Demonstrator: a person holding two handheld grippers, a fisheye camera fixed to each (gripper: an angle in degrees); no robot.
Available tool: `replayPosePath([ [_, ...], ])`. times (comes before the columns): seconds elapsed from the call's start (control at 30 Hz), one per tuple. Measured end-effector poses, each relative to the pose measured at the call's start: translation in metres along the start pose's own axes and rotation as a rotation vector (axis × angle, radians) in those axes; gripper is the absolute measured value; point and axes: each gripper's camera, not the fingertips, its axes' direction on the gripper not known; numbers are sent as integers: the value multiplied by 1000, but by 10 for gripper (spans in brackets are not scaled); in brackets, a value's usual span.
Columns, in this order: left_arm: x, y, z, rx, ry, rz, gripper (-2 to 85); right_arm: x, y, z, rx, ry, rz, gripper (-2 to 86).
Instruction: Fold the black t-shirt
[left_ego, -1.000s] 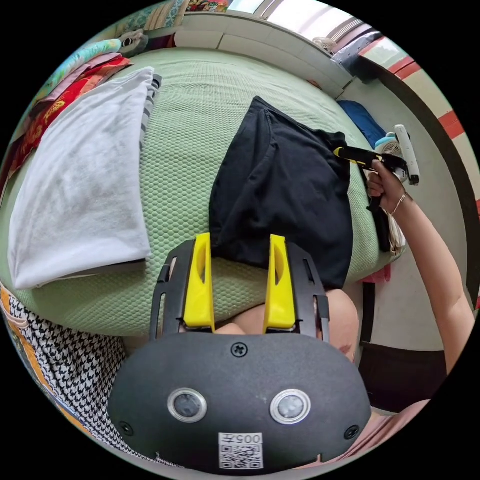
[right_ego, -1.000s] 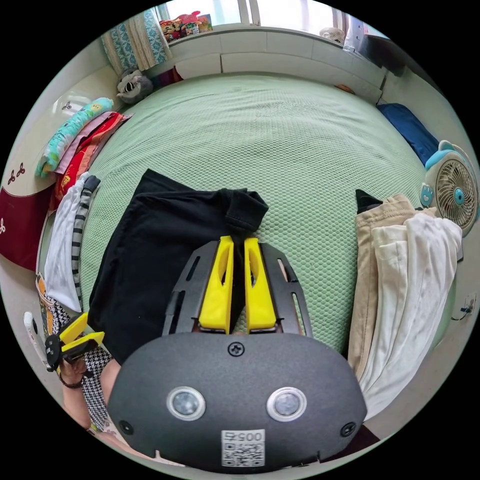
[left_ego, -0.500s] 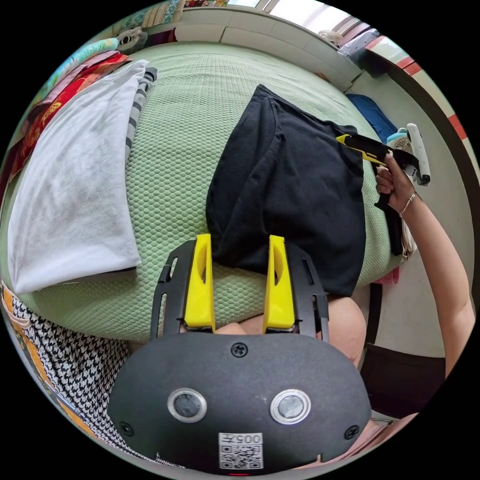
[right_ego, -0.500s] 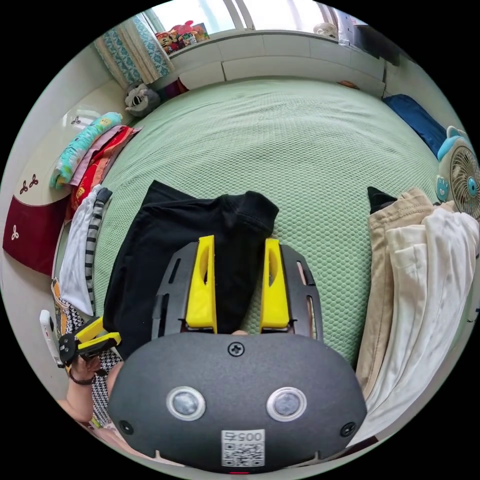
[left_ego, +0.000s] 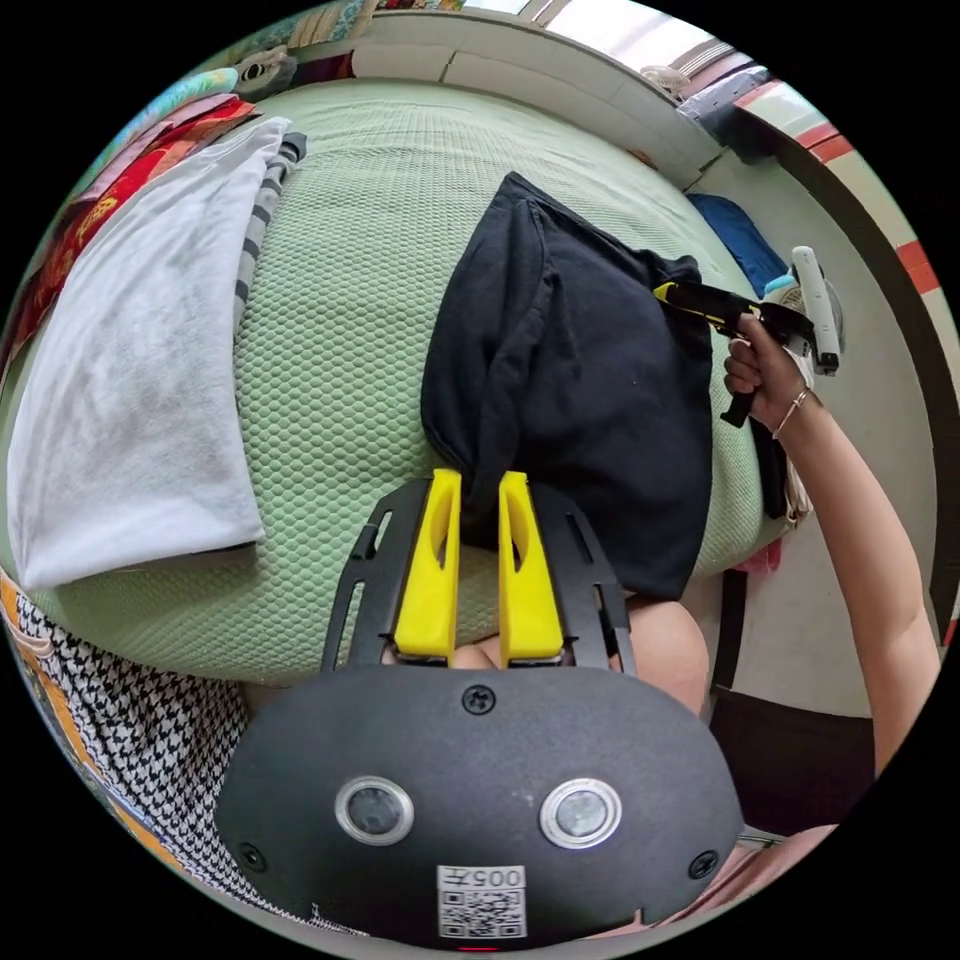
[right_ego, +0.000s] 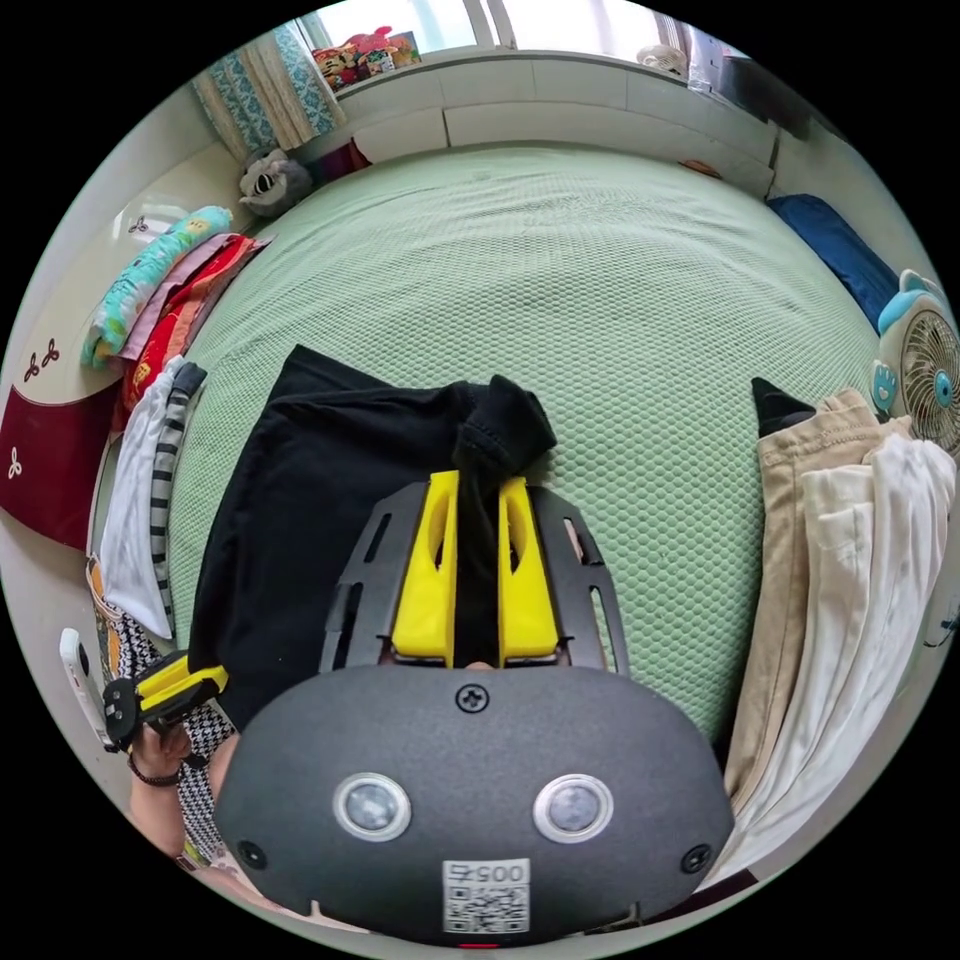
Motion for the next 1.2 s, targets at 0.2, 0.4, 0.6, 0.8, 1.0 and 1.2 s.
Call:
replayPosePath([
  [0.2, -2, 7, -17, -2, 18, -17, 78, -11, 2, -2, -12, 9, 3, 17],
  [0.4, 2, 16, -48, -9, -4, 25, 60, -42, 5, -14, -31, 102, -14, 4],
  [0.6, 8, 40, -108, 92, 32, 33, 55, -97, 23, -78, 112, 184, -146, 0],
  [0.8, 15, 71, -181, 196, 33, 66, 55, -148, 41, -150, 212, 200, -205, 0],
  [1.0, -9, 112, -262, 316, 58, 43, 55, -206, 51, -208, 303, 175, -271, -1],
  [1.2, -57, 142, -356, 450, 6, -7, 56, -295, 33, -242, 384, 95, -388, 1],
])
